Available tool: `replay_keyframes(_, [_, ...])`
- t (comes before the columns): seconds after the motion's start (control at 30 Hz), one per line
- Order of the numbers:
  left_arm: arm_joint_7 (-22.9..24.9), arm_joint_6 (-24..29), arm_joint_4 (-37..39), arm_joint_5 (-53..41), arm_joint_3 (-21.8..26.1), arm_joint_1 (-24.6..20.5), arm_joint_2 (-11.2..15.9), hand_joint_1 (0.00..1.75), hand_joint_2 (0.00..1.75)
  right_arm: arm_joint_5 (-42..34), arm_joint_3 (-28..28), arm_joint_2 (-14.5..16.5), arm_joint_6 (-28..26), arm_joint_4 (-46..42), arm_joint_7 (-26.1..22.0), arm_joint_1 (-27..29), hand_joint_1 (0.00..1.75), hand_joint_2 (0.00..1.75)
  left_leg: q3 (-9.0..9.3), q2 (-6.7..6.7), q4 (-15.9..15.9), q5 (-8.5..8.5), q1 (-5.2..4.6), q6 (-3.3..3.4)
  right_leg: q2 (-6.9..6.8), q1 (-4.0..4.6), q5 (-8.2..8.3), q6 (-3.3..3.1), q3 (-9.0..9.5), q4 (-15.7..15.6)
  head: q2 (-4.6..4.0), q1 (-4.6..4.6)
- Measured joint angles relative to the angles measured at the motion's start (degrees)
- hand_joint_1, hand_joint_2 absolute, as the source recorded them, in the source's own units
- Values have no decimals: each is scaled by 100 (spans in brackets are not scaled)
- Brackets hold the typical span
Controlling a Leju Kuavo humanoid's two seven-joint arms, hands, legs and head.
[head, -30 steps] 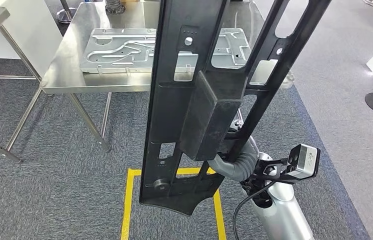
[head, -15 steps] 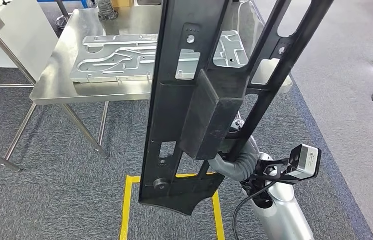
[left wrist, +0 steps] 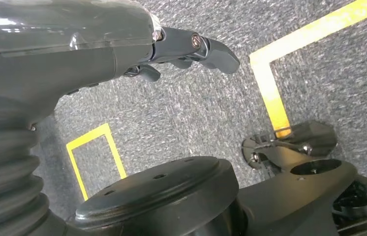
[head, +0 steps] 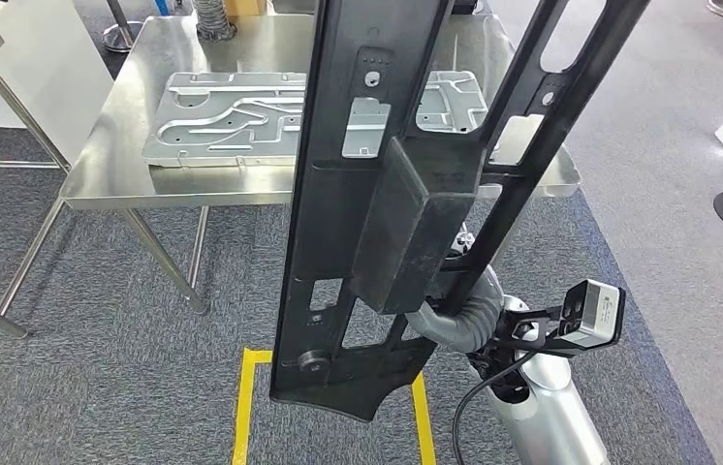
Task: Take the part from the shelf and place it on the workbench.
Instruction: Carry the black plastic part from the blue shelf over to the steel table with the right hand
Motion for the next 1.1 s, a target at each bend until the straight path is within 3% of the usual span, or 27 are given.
replay_keyframes(0.07, [0,-3,0,-1,0,0,-1,0,175,-2,-2,-1,10,3,-2,0,171,175,108,-8,1,-88,-3,-31,-11,-3,536,-28,256,-763,0,0])
replay_keyframes(0.13, [0,-5,0,5,0,-8,-2,0,175,-4,-2,-2,26,5,-5,-7,171,175,164,-11,10,-175,-22,-88,-20,23,752,-88,493,-1358,0,0])
replay_keyframes(0.23, [2,-5,0,17,0,-19,1,0,175,-10,-3,-4,39,5,-10,-11,171,175,204,6,-23,-254,-28,-181,-2,39,665,-191,560,-1484,0,-1])
replay_keyframes(0.3, [3,-4,0,20,0,-23,2,0,175,-16,-3,-5,43,3,-14,-15,171,175,159,17,166,-367,-22,-242,1,13,628,-261,633,-1529,0,-1])
replay_keyframes(0.33, [1,-2,0,25,1,-22,2,0,175,-19,-3,-5,44,3,-16,-17,171,175,33,18,435,-489,-18,-270,-6,2,605,-292,678,-1547,0,-2])
replay_keyframes(0.4, [-13,4,0,38,3,-32,3,0,175,-25,-2,-5,44,5,-17,-21,171,175,-426,17,1225,-776,-11,-309,-22,12,538,-330,746,-1549,0,-2])
replay_keyframes(0.43, [-18,6,0,42,5,-42,4,0,175,-26,-1,-5,45,9,-16,-20,171,175,-644,17,1545,-834,-9,-321,-25,18,499,-334,787,-1548,0,-2])
replay_keyframes(0.47, [-22,7,0,43,7,-51,6,0,175,-26,-1,-5,45,13,-13,-19,171,175,-782,18,1689,-777,-9,-324,-24,21,457,-335,838,-1547,0,-2])
replay_keyframes(0.5, [-22,4,0,43,8,-57,8,0,175,-29,0,-5,45,16,-9,-19,171,175,-813,19,1610,-596,-9,-318,-20,23,411,-331,901,-1546,0,-1])
replay_keyframes(0.57, [-17,1,0,37,11,-42,10,0,175,-39,1,-5,45,20,1,-26,171,175,-608,20,900,-27,-11,-275,-8,23,308,-311,1045,-1547,0,-1])
replay_keyframes(0.6, [-14,-1,0,33,13,-29,10,0,175,-45,1,-5,44,23,5,-34,171,175,-487,20,549,180,-23,-250,-1,34,262,-290,1092,-1539,0,0])
replay_keyframes(0.63, [-11,-1,0,31,14,-18,11,0,175,-50,1,-5,43,26,9,-41,171,175,-398,19,292,284,-35,-223,7,39,230,-264,1109,-1531,0,0])
replay_keyframes(0.8, [-21,10,0,28,20,-5,5,0,175,-70,0,-5,39,26,34,-65,171,175,-274,-5,46,219,-20,-88,3,41,105,-104,1074,-1432,0,-1])
replay_keyframes(0.87, [-22,11,0,26,20,-4,2,0,175,-82,-1,-5,39,21,33,-78,171,175,-189,2,-2,185,-3,-33,-2,29,-130,-59,773,-848,0,0])
replay_keyframes(0.93, [-22,11,0,24,20,4,2,0,175,-88,-2,-5,40,22,33,-67,171,175,-127,7,-4,125,-6,-5,-3,12,-340,-28,262,-59,0,0])
replay_keyframes(0.97, [-22,10,0,24,20,10,2,0,175,-89,-2,-6,39,23,33,-57,171,175,-87,4,-3,91,-6,-4,-5,2,-309,-17,83,140,0,0])
replay_keyframes(1.0, [-22,10,0,23,20,15,2,0,175,-89,-2,-7,38,23,33,-51,171,175,-36,-1,-3,52,-6,-8,-6,-5,-154,-14,12,114,0,0])
replay_keyframes(1.03, [-22,10,0,22,20,17,2,0,175,-91,-2,-7,37,22,33,-48,171,175,27,-7,-2,8,-5,-15,-9,-10,103,-19,59,-141,0,0])
replay_keyframes(1.1, [-21,6,1,20,20,19,-1,0,175,-95,-2,-7,36,21,33,-48,171,175,147,-17,3,-94,-16,-52,-17,3,617,-59,334,-935,0,0])
